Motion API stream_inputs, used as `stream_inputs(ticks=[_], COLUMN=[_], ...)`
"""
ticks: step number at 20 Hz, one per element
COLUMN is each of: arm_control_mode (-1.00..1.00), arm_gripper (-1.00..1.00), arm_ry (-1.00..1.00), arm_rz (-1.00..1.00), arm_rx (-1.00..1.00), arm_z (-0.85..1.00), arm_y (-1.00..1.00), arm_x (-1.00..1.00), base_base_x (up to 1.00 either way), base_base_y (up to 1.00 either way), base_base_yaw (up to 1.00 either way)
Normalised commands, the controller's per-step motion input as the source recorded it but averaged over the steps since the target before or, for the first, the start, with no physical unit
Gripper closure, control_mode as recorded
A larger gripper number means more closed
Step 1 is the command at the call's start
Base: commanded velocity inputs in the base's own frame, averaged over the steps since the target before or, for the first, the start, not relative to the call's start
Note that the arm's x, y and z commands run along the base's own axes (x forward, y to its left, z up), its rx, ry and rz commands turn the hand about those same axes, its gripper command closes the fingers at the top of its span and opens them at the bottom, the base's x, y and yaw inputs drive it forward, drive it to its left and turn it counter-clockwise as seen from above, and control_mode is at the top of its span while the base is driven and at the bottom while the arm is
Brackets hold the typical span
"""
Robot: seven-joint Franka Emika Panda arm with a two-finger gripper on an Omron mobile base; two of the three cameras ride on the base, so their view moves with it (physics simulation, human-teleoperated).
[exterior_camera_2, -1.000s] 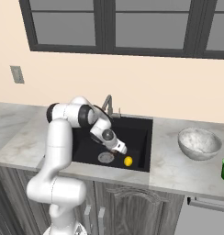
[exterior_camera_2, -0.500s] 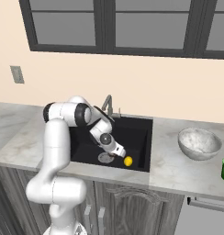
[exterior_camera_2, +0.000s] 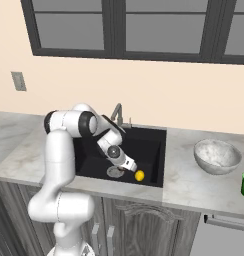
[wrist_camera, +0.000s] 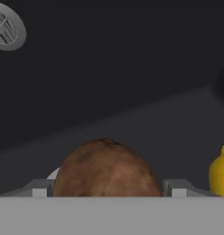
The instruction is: Remove the potato and lemon from the sink. Then move the bowl and cup from the counter to the sink for washing.
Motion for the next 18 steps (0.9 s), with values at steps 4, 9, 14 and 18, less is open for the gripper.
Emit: stream_inputs(ticks=[4,9,14,18], arm_control_mode=[-1.00,-1.00,-1.00,-1.00], arm_gripper=[1.00,1.00,1.00,1.00], arm_ry=[0.00,0.01,0.03,0.09], arm_rz=[0.00,0.00,0.03,0.07], arm_rx=[0.00,0.00,0.00,0.00], arm_z=[0.17,0.22,0.23,0.24], arm_y=[-0.18,-0.25,-0.23,-0.18], arm_x=[-0.10,-0.10,-0.10,-0.06], base_base_x=[0.00,0.00,0.00,0.00], base_base_y=[0.00,0.00,0.00,0.00], base_base_yaw=[0.00,0.00,0.00,0.00])
